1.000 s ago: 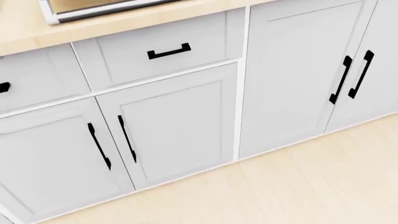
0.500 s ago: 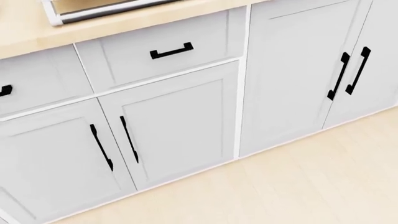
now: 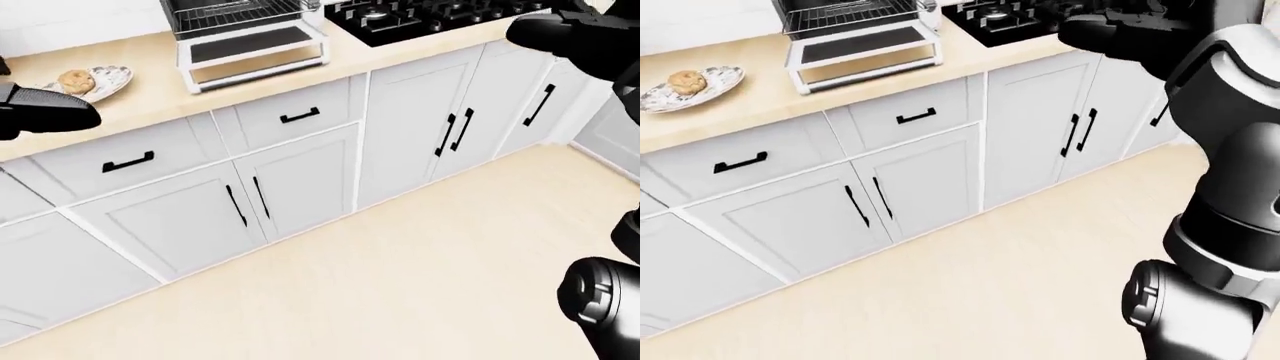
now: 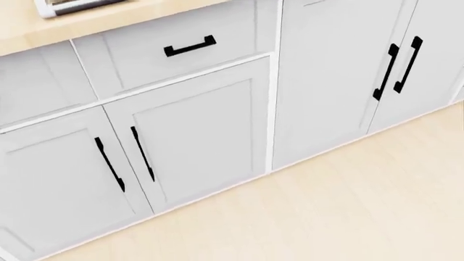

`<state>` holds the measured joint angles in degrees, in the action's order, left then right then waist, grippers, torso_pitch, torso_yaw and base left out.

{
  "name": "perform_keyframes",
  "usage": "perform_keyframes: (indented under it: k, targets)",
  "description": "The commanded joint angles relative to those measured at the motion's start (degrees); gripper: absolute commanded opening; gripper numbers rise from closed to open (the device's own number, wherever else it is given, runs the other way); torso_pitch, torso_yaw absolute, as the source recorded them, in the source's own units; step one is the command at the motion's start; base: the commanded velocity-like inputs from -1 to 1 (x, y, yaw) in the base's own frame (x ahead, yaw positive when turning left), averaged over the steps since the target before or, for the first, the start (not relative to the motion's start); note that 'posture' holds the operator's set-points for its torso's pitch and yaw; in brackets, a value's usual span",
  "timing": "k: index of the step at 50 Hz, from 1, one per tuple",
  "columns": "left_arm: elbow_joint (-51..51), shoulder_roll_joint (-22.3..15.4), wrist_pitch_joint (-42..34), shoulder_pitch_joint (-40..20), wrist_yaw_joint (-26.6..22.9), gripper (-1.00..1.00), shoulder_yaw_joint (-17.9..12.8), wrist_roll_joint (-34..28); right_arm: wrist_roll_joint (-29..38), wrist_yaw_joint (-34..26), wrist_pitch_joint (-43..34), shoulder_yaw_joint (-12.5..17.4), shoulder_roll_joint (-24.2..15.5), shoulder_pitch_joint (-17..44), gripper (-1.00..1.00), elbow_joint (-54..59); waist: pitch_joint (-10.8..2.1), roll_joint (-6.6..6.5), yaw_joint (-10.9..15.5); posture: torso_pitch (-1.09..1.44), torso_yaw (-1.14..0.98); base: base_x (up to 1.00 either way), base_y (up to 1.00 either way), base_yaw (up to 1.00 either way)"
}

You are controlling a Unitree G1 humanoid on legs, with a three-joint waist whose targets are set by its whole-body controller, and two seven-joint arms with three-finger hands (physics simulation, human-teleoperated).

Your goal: Place the scone on the rack of the toaster oven.

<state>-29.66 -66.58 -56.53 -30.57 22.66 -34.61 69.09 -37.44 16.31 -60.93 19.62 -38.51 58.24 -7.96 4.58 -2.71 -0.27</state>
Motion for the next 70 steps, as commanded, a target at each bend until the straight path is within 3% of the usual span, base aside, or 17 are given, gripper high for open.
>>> perform_keyframes:
  k: [1, 6, 8, 11, 13, 16, 22, 24, 29, 34, 42, 44, 49, 55, 61, 66, 70]
  targets:
    - [-0.1, -1.6, 1.8, -0.7, 0.4, 1.0, -2.1, -0.8, -1.7, 0.0, 1.9, 0.5, -0.9, 2.0, 1.0, -2.2, -2.35, 0.13, 1.3, 0.0, 0.0, 0.0, 0.0, 1.0]
    - [-0.1, -1.6, 1.8, -0.7, 0.5, 1.0, -2.1, -0.7, -2.9, 0.6, 2.6, 0.0, -1.3, 1.8, 1.0, -2.3, -2.5, -1.88, 0.9, 0.0, 0.0, 0.0, 0.0, 1.0]
    - [0.0, -1.6, 2.0, -0.7, 0.4, 1.0, -2.0, -0.9, -3.1, 0.7, 2.7, -0.2, -1.4, 1.7, 1.0, -2.3, -2.79, -3.59, 0.7, 0.0, 0.0, 0.0, 0.0, 1.0]
    - [-0.1, -1.6, 1.7, -0.8, 0.5, 1.0, -2.1, -0.7, -3.1, 0.5, 2.9, -0.4, -1.6, 1.5, 1.0, -2.8, -2.59, -3.41, 1.3, 0.0, 0.0, 0.0, 0.0, 1.0]
    - [0.0, -1.7, 1.8, -0.7, 0.4, 1.0, -2.2, -0.8, -3.2, 0.4, 2.9, -0.6, -1.6, 1.4, 1.0, -3.1, -2.98, -1.72, 2.2, 0.0, 0.0, 0.0, 0.0, 1.0]
    - [0.1, -1.6, 2.0, -0.4, 0.3, 1.0, -2.4, -1.0, -3.0, -0.1, 2.9, -0.8, -1.6, 1.1, 1.0, -3.5, -1.98, 0.68, 2.3, 0.0, 0.0, 0.0, 0.0, 1.0]
    - [0.2, -1.5, 2.1, -0.6, 0.2, 1.0, -2.1, -1.3, -0.9, -0.6, 2.9, -1.4, -0.7, 1.2, 1.0, -3.5, -0.89, 5.39, -0.1, 0.0, 0.0, 0.0, 0.01, 0.5]
    - [0.1, -1.5, 2.0, -0.6, 0.2, 1.0, -2.1, -1.2, -1.4, -0.5, 2.0, -0.8, -0.6, 1.5, 1.0, -4.0, -0.4, 4.18, -0.1, 0.0, 0.0, 0.0, 0.0, 0.0]
    - [0.0, -1.2, 2.0, -0.5, 0.0, 1.0, -2.1, -1.6, -0.7, -0.3, 2.5, -1.4, -0.6, 0.9, 1.0, -4.2, -1.64, 0.86, -0.2, 0.0, 0.0, 0.0, 0.0, 0.0]
    - [-0.4, -0.7, 1.8, -0.7, -0.1, 1.0, -1.6, -2.1, -1.2, -0.3, 2.1, -0.8, -0.5, 1.3, 1.0, -4.8, -1.27, 0.53, -0.2, 0.0, 0.0, 0.0, 0.0, 0.0]
    - [-0.5, -0.6, 1.0, -1.1, -0.2, 1.0, -1.9, -2.0, -2.7, 0.2, 2.8, -0.3, -0.7, 1.4, 1.0, -4.7, -1.22, 0.73, -0.2, 0.0, 0.0, 0.01, 0.0, 0.0]
    - [-0.6, -0.6, 1.0, -1.1, -0.1, 1.0, -1.9, -2.0, -2.9, 0.3, 2.9, -0.3, -0.8, 1.4, 1.0, -4.6, -2.35, 0.63, -0.2, 0.0, 0.0, 0.09, 0.0, 0.0]
    - [-0.7, -1.0, 1.0, -1.0, 0.2, 1.0, -2.3, -1.3, -3.6, 1.0, 2.9, 0.0, -1.1, 1.7, 1.0, -4.4, -1.76, 0.76, -0.2, 0.0, 0.0, 0.15, 0.0, 0.0]
    - [-0.6, -1.0, 1.3, -1.1, 0.3, 1.0, -1.7, -1.5, -3.6, 0.8, 4.0, -0.6, -1.5, 1.3, 1.0, -3.5, -1.06, 3.23, 0.1, 0.0, 0.0, 0.21, 0.0, 0.0]
    - [-0.9, -0.7, 1.3, -1.2, 0.4, 1.0, -1.2, -1.8, -3.8, 0.8, 3.9, -0.6, -1.4, 1.1, 1.0, -3.7, -2.09, 3.64, 0.3, 0.0, 0.0, 0.2, 0.0, 0.0]
    - [-1.0, -0.6, 0.9, -1.5, 0.5, 1.0, -1.2, -1.8, -3.7, 0.9, 3.8, -0.6, -1.5, 1.4, 1.0, -3.5, -1.34, 1.79, 0.1, 0.0, 0.0, 0.2, 0.0, 0.0]
    - [-0.9, -0.3, 1.1, -1.3, -0.1, 1.0, -1.2, -2.3, -3.9, 1.0, 3.5, -0.5, -1.5, 1.3, 1.0, -3.8, -2.14, -2.27, -0.8, 0.0, 0.0, 0.2, 0.0, 0.0]
